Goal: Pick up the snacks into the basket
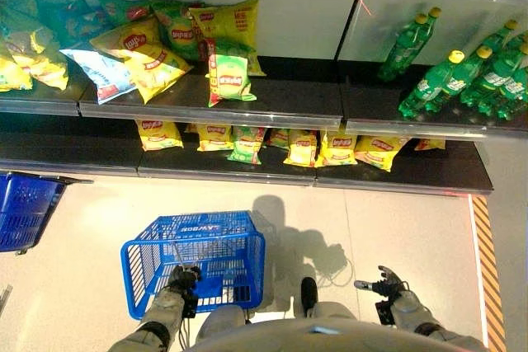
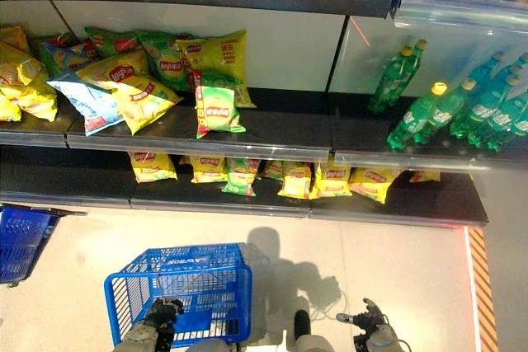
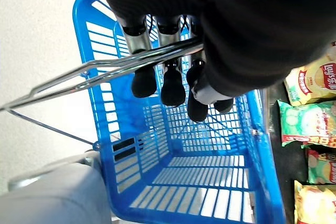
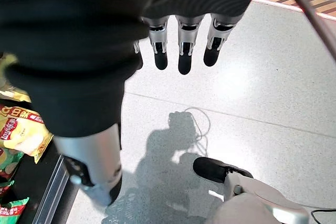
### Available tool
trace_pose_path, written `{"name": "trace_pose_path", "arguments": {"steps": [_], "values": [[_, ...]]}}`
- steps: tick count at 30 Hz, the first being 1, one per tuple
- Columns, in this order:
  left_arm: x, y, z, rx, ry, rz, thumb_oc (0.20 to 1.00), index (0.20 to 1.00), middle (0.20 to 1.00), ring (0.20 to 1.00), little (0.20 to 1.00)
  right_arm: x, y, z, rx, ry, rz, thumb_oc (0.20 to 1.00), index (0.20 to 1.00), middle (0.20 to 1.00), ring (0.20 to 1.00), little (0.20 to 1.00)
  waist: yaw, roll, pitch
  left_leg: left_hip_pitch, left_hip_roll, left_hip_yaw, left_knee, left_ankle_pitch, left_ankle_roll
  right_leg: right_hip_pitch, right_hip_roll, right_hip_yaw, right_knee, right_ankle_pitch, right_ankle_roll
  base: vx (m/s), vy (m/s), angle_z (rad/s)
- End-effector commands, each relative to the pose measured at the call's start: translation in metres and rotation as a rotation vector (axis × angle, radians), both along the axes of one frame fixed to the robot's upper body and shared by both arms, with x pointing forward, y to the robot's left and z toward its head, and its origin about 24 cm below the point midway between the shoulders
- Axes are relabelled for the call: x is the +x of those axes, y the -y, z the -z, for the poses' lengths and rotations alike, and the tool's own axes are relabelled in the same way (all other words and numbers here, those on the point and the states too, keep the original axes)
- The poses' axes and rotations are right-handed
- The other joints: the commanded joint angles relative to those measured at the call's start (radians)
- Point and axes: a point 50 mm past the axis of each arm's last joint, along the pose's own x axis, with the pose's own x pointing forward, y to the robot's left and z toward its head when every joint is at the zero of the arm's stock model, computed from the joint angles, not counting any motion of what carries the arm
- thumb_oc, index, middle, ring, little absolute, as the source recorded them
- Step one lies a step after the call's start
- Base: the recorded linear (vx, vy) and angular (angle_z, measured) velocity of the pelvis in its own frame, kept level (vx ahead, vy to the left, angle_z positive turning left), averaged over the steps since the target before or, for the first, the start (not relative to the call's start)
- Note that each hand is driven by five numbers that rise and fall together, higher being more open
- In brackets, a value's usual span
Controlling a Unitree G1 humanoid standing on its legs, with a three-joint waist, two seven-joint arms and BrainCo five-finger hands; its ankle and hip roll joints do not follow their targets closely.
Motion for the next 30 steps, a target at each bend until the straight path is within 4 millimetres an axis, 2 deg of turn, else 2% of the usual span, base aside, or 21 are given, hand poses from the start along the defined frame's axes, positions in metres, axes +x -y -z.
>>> {"name": "trace_pose_path", "arguments": {"steps": [1, 2, 4, 5, 6, 7, 8, 9, 10, 11, 12, 16, 17, 18, 21, 23, 26, 30], "values": [[-0.001, 0.001, 0.000, -0.014, 0.007, 0.002, 0.200, 0.200, 0.200, 0.200, 0.200, 0.009, 0.011, -0.007, -0.026, 0.052, 0.003, 1.000, 1.000, 1.000, 1.000, 1.000, 0.018, -0.006, -0.060, -0.022, -0.014, -0.031, 0.088, -0.092, -0.019, -0.063, -0.011, 0.020, 0.036, -0.021, 0.074, 0.12, -0.089, 0.03], [-0.001, 0.000, 0.000, -0.020, 0.015, -0.019, 0.200, 0.200, 0.200, 0.200, 0.200, 0.018, 0.009, -0.012, -0.017, 0.107, 0.006, 1.000, 1.000, 1.000, 1.000, 1.000, 0.015, -0.005, -0.063, -0.016, -0.012, -0.029, 0.083, -0.089, -0.021, -0.054, -0.011, 0.019, 0.029, -0.022, 0.073, 0.10, -0.072, 0.05], [0.013, -0.003, -0.012, -0.055, 0.135, -0.057, 0.200, 0.200, 0.200, 0.200, 0.200, 0.044, 0.005, -0.032, 0.014, 0.294, 0.003, 1.000, 1.000, 1.000, 1.000, 1.000, 0.011, -0.003, -0.064, -0.004, -0.007, -0.023, 0.073, -0.085, -0.025, -0.040, -0.010, 0.014, 0.020, -0.024, 0.075, 0.07, -0.060, 0.05], [0.019, -0.006, -0.018, -0.057, 0.181, -0.063, 0.200, 0.200, 0.200, 0.200, 0.200, 0.053, 0.003, -0.041, 0.015, 0.355, -0.025, 1.000, 1.000, 1.000, 1.000, 1.000, 0.009, -0.002, -0.064, 0.000, -0.007, -0.020, 0.070, -0.085, -0.027, -0.037, -0.008, 0.014, 0.017, -0.025, 0.075, 0.03, -0.025, -0.01], [0.018, -0.006, -0.018, -0.057, 0.180, -0.063, 0.200, 0.200, 0.200, 0.200, 0.200, 0.052, 0.003, -0.040, 0.015, 0.354, -0.025, 1.000, 1.000, 1.000, 1.000, 1.000, 0.009, -0.002, -0.064, 0.000, -0.007, -0.020, 0.070, -0.085, -0.027, -0.036, -0.008, 0.013, 0.017, -0.025, 0.075, 0.05, -0.018, 0.00], [0.033, -0.008, -0.034, -0.077, 0.309, -0.082, 0.200, 0.200, 0.200, 0.200, 0.200, 0.070, 0.000, -0.066, 0.039, 0.523, -0.057, 1.000, 1.000, 1.000, 1.000, 1.000, 0.008, -0.001, -0.067, 0.008, -0.004, -0.022, 0.063, -0.085, -0.028, -0.027, -0.007, 0.011, 0.013, -0.031, 0.075, 0.04, -0.013, 0.01], [0.033, -0.008, -0.034, -0.077, 0.308, -0.081, 0.200, 0.200, 0.200, 0.200, 0.200, 0.069, 0.000, -0.066, 0.039, 0.522, -0.057, 1.000, 1.000, 1.000, 1.000, 1.000, 0.008, -0.001, -0.067, 0.010, -0.004, -0.022, 0.062, -0.085, -0.028, -0.026, -0.007, 0.011, 0.012, -0.031, 0.075, 0.09, -0.012, 0.03], [0.048, -0.007, -0.053, -0.096, 0.444, -0.093, 0.200, 0.200, 0.200, 0.200, 0.200, 0.088, -0.002, -0.100, 0.056, 0.710, -0.083, 1.000, 1.000, 1.000, 1.000, 1.000, 0.009, -0.001, -0.070, 0.018, -0.003, -0.024, 0.057, -0.087, -0.028, -0.012, -0.008, 0.006, 0.008, -0.035, 0.077, 0.08, 0.003, 0.03], [0.056, -0.005, -0.065, -0.126, 0.521, -0.101, 0.200, 0.200, 0.200, 0.200, 0.200, 0.095, -0.002, -0.117, 0.061, 0.800, -0.086, 1.000, 1.000, 1.000, 1.000, 1.000, 0.011, -0.002, -0.070, 0.024, -0.003, -0.026, 0.059, -0.090, -0.026, -0.003, -0.009, 0.003, 0.008, -0.038, 0.078, 0.08, 0.003, 0.02], [0.055, -0.005, -0.065, -0.126, 0.520, -0.101, 0.200, 0.200, 0.200, 0.200, 0.200, 0.095, -0.002, -0.117, 0.061, 0.799, -0.086, 1.000, 1.000, 1.000, 1.000, 1.000, 0.011, -0.002, -0.070, 0.026, -0.003, -0.026, 0.059, -0.091, -0.026, -0.001, -0.009, 0.002, 0.008, -0.038, 0.078, 0.07, 0.012, 0.03], [0.066, -0.005, -0.090, -0.146, 0.660, -0.092, 0.200, 0.200, 0.200, 0.200, 0.200, 0.109, -0.008, -0.153, 0.080, 0.967, -0.130, 1.000, 1.000, 1.000, 1.000, 1.000, 0.015, -0.004, -0.073, 0.030, -0.003, -0.029, 0.061, -0.098, -0.024, 0.006, -0.010, 0.002, 0.010, -0.043, 0.079, 0.05, 0.014, 0.03], [0.084, -0.001, -0.148, -0.170, 0.932, -0.025, 0.200, 0.200, 0.200, 0.200, 0.200, 0.133, -0.028, -0.219, 0.126, 1.246, -0.250, 1.000, 1.000, 1.000, 1.000, 1.000, 0.033, -0.016, -0.066, 0.026, -0.002, -0.039, 0.072, -0.106, -0.020, 0.006, -0.011, 0.001, 0.022, -0.051, 0.075, 0.01, 0.014, 0.08], [0.084, -0.001, -0.148, -0.170, 0.932, -0.026, 0.200, 0.200, 0.200, 0.200, 0.200, 0.133, -0.028, -0.219, 0.126, 1.245, -0.250, 1.000, 1.000, 1.000, 1.000, 1.000, 0.032, -0.017, -0.066, 0.026, -0.002, -0.039, 0.073, -0.107, -0.020, 0.006, -0.011, 0.000, 0.023, -0.052, 0.075, -0.02, 0.005, 0.08], [0.087, 0.003, -0.167, -0.168, 1.011, 0.015, 0.200, 0.200, 0.200, 0.200, 0.200, 0.146, -0.036, -0.251, 0.092, 1.363, -0.322, 1.000, 1.000, 1.000, 1.000, 1.000, 0.048, -0.026, -0.066, 0.021, -0.001, -0.047, 0.074, -0.110, -0.018, 0.009, -0.011, -0.005, 0.021, -0.053, 0.074, -0.01, -0.003, 0.06], [0.086, 0.009, -0.186, -0.203, 1.099, 0.042, 0.200, 0.200, 0.200, 0.200, 0.200, 0.159, -0.042, -0.295, 0.065, 1.531, -0.330, 1.000, 1.000, 1.000, 1.000, 1.000, 0.081, -0.044, -0.065, 0.016, 0.002, -0.065, 0.074, -0.111, -0.016, 0.018, -0.010, -0.020, 0.018, -0.056, 0.075, -0.01, -0.020, 0.15], [0.084, 0.011, -0.195, -0.210, 1.132, 0.058, 0.200, 0.200, 0.200, 0.200, 0.200, 0.166, -0.047, -0.307, 0.111, 1.585, -0.298, 1.000, 1.000, 1.000, 1.000, 1.000, 0.098, -0.054, -0.064, 0.016, 0.003, -0.073, 0.073, -0.111, -0.014, 0.024, -0.012, -0.026, 0.017, -0.057, 0.074, 0.00, -0.007, 0.20], [0.082, 0.012, -0.211, -0.219, 1.196, 0.074, 0.200, 0.200, 0.200, 0.200, 0.200, 0.177, -0.059, -0.326, 0.085, 1.621, -0.343, 1.000, 1.000, 1.000, 1.000, 1.000, 0.123, -0.065, -0.059, 0.009, 0.000, -0.082, 0.075, -0.110, -0.012, 0.024, -0.014, -0.032, 0.019, -0.056, 0.074, -0.02, 0.010, 0.16], [0.085, 0.017, -0.227, -0.262, 1.264, 0.098, 0.200, 0.200, 0.200, 0.200, 0.200, 0.203, -0.071, -0.334, 0.133, 1.593, -0.304, 1.000, 1.000, 1.000, 1.000, 1.000, 0.159, -0.077, -0.014, -0.040, -0.017, -0.097, 0.120, -0.114, -0.010, -0.009, -0.022, -0.041, 0.049, -0.052, 0.075, -0.12, 0.004, 0.18]]}}
